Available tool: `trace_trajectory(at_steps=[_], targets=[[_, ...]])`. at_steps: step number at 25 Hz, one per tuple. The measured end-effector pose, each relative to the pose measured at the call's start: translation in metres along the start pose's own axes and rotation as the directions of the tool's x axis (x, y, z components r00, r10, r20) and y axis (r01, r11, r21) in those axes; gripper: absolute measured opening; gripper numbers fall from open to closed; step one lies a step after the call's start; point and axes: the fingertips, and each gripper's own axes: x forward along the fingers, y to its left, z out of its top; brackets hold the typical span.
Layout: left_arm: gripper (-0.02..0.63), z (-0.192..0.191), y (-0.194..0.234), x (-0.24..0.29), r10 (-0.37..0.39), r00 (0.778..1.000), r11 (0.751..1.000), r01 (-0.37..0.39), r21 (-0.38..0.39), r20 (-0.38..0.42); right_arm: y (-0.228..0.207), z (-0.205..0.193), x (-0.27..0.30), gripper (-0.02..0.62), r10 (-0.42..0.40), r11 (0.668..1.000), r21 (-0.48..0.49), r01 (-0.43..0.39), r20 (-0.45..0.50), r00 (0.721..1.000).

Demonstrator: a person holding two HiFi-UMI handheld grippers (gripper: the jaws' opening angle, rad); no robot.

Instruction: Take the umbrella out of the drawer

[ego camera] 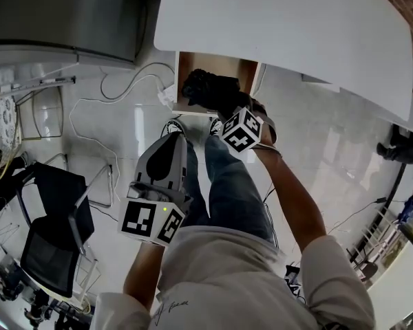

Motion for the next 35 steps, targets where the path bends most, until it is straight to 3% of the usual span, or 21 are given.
trace_trajectory(at_steps=[16,22,35], targets=[[0.017,0.014,-0.030,-0.016,-0.025,1.000,1.000,0.024,0.015,0.016,0.008,0.016,-0.061,0.268,-0.005,1.000,0.027,0.004,0.059,0.998],[0.017,0.021,-0.038,-0.018,-0.029,0.999,0.997,0.027,0.074,0.021,0.009,0.020,-0.081,0.268,-0.010,0.999,0.032,0.007,0.087,0.996],[0.017,0.040,-0.053,-0.025,-0.023,0.998,0.996,0.018,0.085,0.053,0.002,0.038,-0.128,0.268,-0.012,1.000,0.029,0.008,0.144,0.990]])
